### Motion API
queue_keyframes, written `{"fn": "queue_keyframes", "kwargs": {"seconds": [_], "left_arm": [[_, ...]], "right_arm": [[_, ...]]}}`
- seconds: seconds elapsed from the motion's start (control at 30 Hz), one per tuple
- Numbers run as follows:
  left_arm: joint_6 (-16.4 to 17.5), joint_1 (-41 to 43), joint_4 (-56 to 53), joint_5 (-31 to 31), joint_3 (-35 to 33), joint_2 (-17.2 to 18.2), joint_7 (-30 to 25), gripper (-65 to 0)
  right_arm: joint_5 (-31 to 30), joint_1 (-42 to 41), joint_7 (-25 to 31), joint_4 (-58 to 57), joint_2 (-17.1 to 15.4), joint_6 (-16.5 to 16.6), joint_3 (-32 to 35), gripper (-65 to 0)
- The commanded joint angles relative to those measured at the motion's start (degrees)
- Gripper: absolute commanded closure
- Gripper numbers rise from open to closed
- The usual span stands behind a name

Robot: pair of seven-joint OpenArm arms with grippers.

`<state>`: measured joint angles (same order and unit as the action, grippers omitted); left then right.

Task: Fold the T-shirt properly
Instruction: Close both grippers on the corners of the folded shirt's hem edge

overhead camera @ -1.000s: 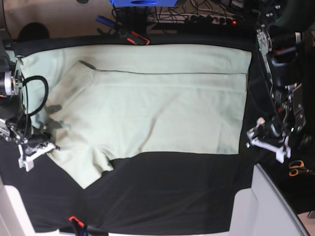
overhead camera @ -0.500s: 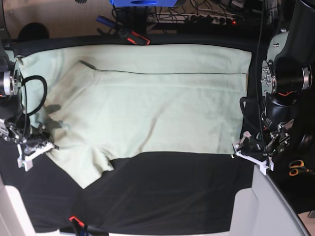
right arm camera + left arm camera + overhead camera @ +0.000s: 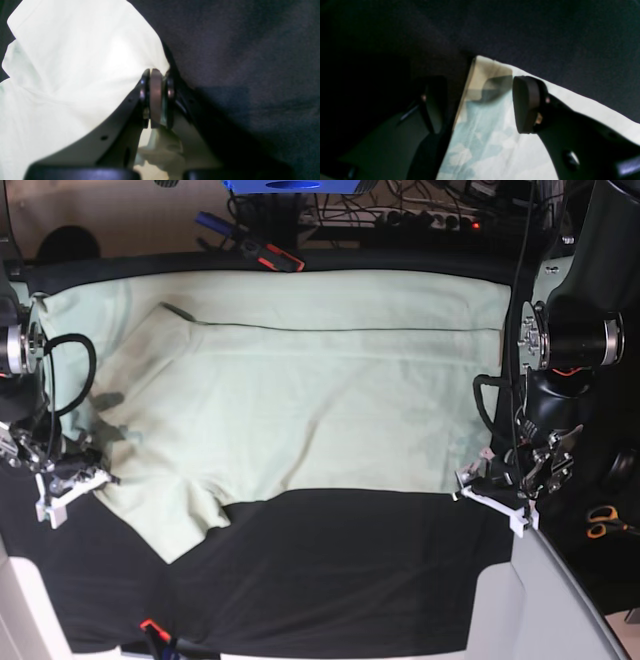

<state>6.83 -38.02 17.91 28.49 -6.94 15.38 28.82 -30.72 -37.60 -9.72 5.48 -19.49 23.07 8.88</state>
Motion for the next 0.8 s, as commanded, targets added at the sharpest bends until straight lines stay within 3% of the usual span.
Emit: {"fn": "queue_keyframes", "kwargs": {"seconds": [0.0, 0.27, 0.43, 0.5, 0.63, 0.77], "left_arm": [[0.07, -1.58, 0.59, 0.21, -0.05, 0.14, -0.55, -41.1], [0.07, -1.58, -1.78, 0.21, -0.23, 0.23, -0.99, -40.3], [0.07, -1.76, -5.03, 0.21, -0.14, 0.23, -5.39, -39.6], [0.07, -1.67, -4.94, 0.12, -0.14, 0.05, -5.39, -33.8], [0.07, -1.67, -4.94, 0.12, -0.14, 0.05, -5.39, -9.6], [0.07, -1.67, -4.94, 0.12, -0.14, 0.05, -5.39, -8.2]], "right_arm": [[-0.53, -1.74, 1.14, 0.81, -0.95, 0.53, 0.04, 0.0], [-0.53, -0.94, 1.14, 1.87, -0.95, 0.53, 0.04, 0.0], [-0.53, 0.29, 1.14, 3.62, -0.95, 0.53, 0.04, 0.0], [-0.53, 0.29, 1.14, 3.71, -0.95, 0.53, 0.04, 0.0], [-0.53, 0.29, 1.06, 3.71, -0.95, 0.53, 0.04, 0.0], [-0.53, 0.29, 1.06, 3.71, -0.95, 0.53, 0.04, 0.0]]}}
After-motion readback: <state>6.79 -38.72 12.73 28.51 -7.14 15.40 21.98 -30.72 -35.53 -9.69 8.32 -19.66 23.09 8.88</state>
